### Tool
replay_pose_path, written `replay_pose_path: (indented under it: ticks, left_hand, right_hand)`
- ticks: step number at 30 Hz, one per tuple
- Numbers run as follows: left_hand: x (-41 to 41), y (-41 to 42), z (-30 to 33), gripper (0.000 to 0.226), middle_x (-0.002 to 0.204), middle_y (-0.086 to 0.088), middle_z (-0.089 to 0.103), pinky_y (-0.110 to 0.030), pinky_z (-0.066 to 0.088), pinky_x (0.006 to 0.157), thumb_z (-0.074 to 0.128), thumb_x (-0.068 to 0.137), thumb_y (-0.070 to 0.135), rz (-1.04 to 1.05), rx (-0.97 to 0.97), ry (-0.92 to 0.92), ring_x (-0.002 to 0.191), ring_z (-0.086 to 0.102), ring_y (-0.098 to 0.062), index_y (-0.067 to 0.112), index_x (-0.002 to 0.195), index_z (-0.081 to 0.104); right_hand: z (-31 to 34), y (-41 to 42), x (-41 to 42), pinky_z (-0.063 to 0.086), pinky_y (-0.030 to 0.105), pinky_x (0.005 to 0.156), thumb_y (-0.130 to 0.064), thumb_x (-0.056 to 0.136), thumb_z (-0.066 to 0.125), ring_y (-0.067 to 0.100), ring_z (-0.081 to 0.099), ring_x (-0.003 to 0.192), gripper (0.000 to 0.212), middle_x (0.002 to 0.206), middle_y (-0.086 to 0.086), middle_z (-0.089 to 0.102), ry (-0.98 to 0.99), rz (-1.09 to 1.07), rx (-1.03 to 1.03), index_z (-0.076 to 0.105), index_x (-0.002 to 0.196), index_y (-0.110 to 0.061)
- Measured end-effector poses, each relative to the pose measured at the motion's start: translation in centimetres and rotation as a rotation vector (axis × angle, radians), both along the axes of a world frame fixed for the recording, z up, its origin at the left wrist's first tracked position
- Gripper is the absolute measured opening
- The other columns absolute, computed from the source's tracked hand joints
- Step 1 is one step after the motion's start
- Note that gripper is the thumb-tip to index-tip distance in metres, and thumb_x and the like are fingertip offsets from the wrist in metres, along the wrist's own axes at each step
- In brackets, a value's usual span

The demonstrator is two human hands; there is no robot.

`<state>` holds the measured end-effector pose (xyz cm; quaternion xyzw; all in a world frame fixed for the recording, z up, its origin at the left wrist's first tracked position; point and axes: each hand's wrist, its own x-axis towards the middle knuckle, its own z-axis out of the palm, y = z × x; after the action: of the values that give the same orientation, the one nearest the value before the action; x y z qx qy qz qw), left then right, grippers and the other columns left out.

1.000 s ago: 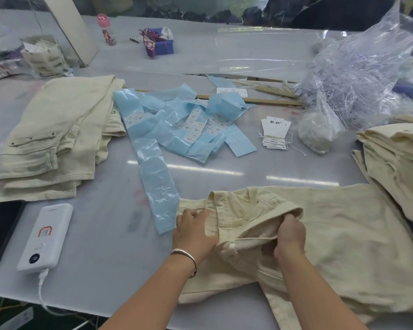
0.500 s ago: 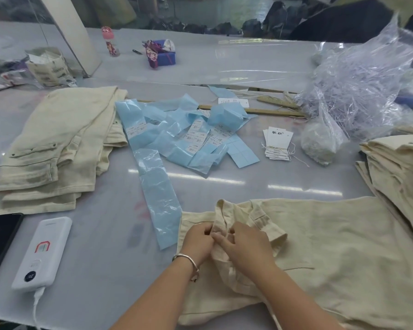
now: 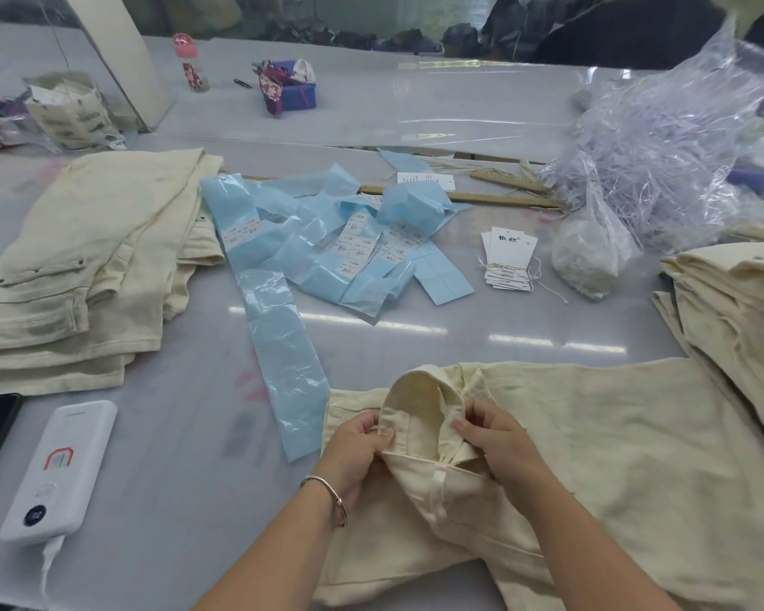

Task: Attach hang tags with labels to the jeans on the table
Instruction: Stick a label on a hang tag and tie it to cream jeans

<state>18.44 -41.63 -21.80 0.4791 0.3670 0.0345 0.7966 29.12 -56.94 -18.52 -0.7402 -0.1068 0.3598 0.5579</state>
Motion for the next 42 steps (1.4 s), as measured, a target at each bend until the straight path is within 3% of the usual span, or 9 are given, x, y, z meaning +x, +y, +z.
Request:
replay_pose_path:
  ticks: [7,10,11,14,20,24,29,33,42]
  left_hand:
    - [0.4,-1.0,1.4,0.039,0.113,0.009,0.051,-0.01,0.044,0.08,0.064,0.076,-0.009,0.057,0.887,-0.048,0.101,0.053,0.002,0.031,0.077,0.064]
    - [2.2,-1.1,1.9,0.014,0.125,0.016,0.039,-0.019,0.034,0.101,0.077,0.079,0.028,-0.151,0.951,0.036,0.117,0.039,-0.002,0.03,0.092,0.073]
    - [2.8,-1.2,2.0,0.031,0.124,0.017,0.036,-0.02,0.03,0.101,0.076,0.075,0.047,-0.213,0.974,0.081,0.119,0.034,-0.002,0.027,0.098,0.074]
    - [4.2,-1.5,2.4,0.042,0.122,0.017,0.039,-0.021,0.029,0.098,0.066,0.065,0.073,-0.264,0.96,0.123,0.119,0.032,-0.003,0.034,0.081,0.071]
    - [4.9,-0.7,1.8,0.029,0.096,0.005,0.057,-0.02,0.037,0.074,0.064,0.084,0.017,-0.104,0.789,0.144,0.082,0.052,-0.004,0.019,0.055,0.061]
    - [4.1,0.2,1.4,0.022,0.1,0.008,0.061,-0.015,0.038,0.082,0.056,0.091,0.011,-0.083,0.602,0.094,0.091,0.054,-0.008,0.024,0.078,0.069]
    - [3.0,-0.2,0.9,0.021,0.071,0.013,0.059,-0.011,0.038,0.059,0.048,0.071,0.036,-0.13,0.563,0.107,0.069,0.054,0.002,0.025,0.062,0.064]
    - [2.4,0.1,1.0,0.021,0.071,0.013,0.058,-0.019,0.039,0.07,0.05,0.063,0.039,-0.137,0.483,0.063,0.073,0.052,-0.006,0.028,0.053,0.065]
    - [1.8,0.3,1.2,0.031,0.087,-0.011,0.062,-0.037,0.04,0.077,0.059,0.065,0.018,-0.063,0.239,-0.003,0.082,0.055,-0.023,-0.006,0.084,0.065]
  right_hand:
    - [0.1,-0.5,0.3,0.039,0.027,0.06,-0.005,0.095,0.053,0.021,0.047,0.065,0.013,0.074,0.01,0.051,0.078,0.002,0.097,0.055,0.093,0.008]
    - [0.3,-0.9,0.5,0.041,0.024,0.054,-0.005,0.095,0.053,0.014,0.05,0.058,0.009,0.07,0.006,0.056,0.147,0.005,0.157,0.06,0.09,-0.003]
    - [0.3,-0.9,0.5,0.04,0.022,0.052,-0.005,0.095,0.053,0.012,0.051,0.056,0.009,0.069,0.004,0.056,0.145,0.013,0.16,0.06,0.09,-0.004]
    - [0.0,-0.9,0.3,0.038,0.016,0.046,-0.006,0.095,0.054,0.009,0.049,0.055,0.007,0.069,0.003,0.054,0.097,0.04,0.142,0.058,0.091,-0.001]
    - [0.1,-1.4,0.7,0.044,0.015,0.054,0.002,0.094,0.051,0.009,0.053,0.059,0.013,0.072,0.006,0.055,0.132,0.059,0.222,0.056,0.084,-0.004]
    - [-0.2,-1.5,0.8,0.044,0.016,0.057,0.004,0.093,0.051,0.012,0.052,0.063,0.007,0.076,0.01,0.053,0.136,0.046,0.241,0.056,0.09,0.0]
    - [-0.5,-1.6,0.9,0.044,0.021,0.062,0.003,0.092,0.052,0.02,0.05,0.071,0.005,0.083,0.015,0.052,0.144,0.029,0.283,0.056,0.095,0.004]
    - [-0.7,-1.7,1.0,0.046,0.02,0.063,0.001,0.092,0.054,0.018,0.053,0.07,0.003,0.082,0.014,0.054,0.149,0.034,0.284,0.057,0.091,0.002]
    - [-0.6,-1.6,0.9,0.048,0.024,0.065,-0.002,0.091,0.057,0.018,0.055,0.07,0.015,0.078,0.011,0.058,0.167,0.013,0.261,0.061,0.079,-0.01]
